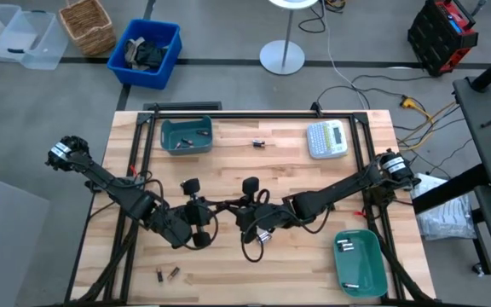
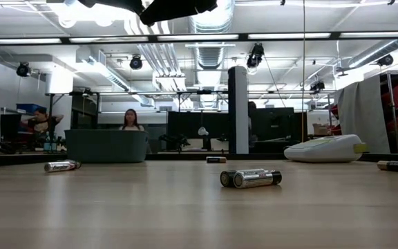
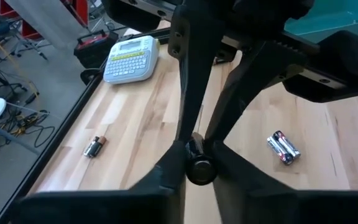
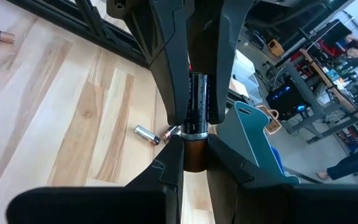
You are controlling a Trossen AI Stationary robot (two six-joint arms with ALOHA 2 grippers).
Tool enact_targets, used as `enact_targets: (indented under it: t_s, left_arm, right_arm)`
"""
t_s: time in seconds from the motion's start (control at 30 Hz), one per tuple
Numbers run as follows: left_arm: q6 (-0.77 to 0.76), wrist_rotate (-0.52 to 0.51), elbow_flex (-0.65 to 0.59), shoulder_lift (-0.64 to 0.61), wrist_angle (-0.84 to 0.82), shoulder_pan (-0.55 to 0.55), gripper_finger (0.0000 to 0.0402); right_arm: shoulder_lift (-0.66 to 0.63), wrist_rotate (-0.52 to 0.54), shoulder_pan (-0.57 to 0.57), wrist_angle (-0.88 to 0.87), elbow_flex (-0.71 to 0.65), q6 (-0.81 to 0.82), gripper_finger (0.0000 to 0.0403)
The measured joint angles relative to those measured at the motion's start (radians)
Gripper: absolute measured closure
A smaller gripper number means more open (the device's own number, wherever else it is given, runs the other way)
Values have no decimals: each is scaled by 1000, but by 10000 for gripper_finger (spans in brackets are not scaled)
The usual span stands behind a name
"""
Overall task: Sort batteries
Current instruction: Put the black battery into the blue bin
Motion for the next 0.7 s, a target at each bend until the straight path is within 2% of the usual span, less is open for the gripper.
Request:
enact_targets:
  t_s: [0.23, 0.57, 0.7]
  left_arm:
    - [11, -16, 0, 0, 3, 0, 374]
    - [16, -38, 23, -59, -23, 0, 374]
    - [-67, -86, 54, -117, -146, 14, 374]
  right_arm:
    - [0, 3, 0, 1, 0, -4, 358]
    - [-28, 33, 0, 4, 2, 4, 287]
    - [-68, 80, -2, -48, 1, -3, 268]
